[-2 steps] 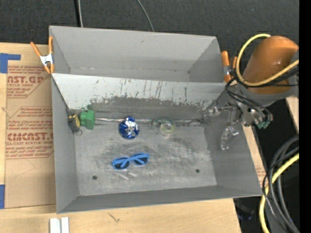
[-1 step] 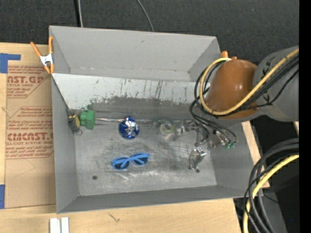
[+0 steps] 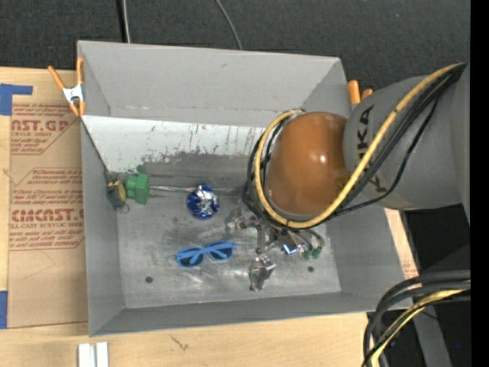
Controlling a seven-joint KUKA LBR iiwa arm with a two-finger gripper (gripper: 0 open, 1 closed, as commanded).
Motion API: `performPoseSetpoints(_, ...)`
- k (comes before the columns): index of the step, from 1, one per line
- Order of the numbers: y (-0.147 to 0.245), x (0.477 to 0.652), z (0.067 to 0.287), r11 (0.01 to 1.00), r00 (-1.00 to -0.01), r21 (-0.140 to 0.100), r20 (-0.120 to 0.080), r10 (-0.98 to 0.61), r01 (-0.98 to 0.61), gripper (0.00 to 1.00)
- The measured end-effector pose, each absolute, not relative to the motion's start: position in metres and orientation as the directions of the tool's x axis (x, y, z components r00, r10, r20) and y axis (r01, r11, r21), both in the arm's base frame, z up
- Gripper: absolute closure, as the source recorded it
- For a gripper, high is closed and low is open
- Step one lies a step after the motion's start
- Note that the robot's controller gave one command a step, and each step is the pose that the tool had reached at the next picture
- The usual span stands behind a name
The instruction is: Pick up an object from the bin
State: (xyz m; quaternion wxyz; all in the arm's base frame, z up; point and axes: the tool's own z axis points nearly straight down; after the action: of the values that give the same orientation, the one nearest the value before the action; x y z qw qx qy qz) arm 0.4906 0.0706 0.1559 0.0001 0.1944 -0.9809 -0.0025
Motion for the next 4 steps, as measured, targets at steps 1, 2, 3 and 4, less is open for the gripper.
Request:
performPoseSetpoints(1,0.043,0.535,0.224,0.896,-0.895,-0.004,-0.01,-0.445,-0.445,0.0)
performPoseSetpoints(2,0.126,0.542,0.087,0.875,-0.875,0.005,0.003,-0.484,-0.484,0.0)
performPoseSetpoints(3,0.123,0.544,0.091,0.877,-0.877,0.001,-0.001,-0.48,-0.48,1.0)
performPoseSetpoints(4,0.136,0.553,0.156,0.875,-0.875,-0.001,-0.009,-0.484,-0.484,1.0)
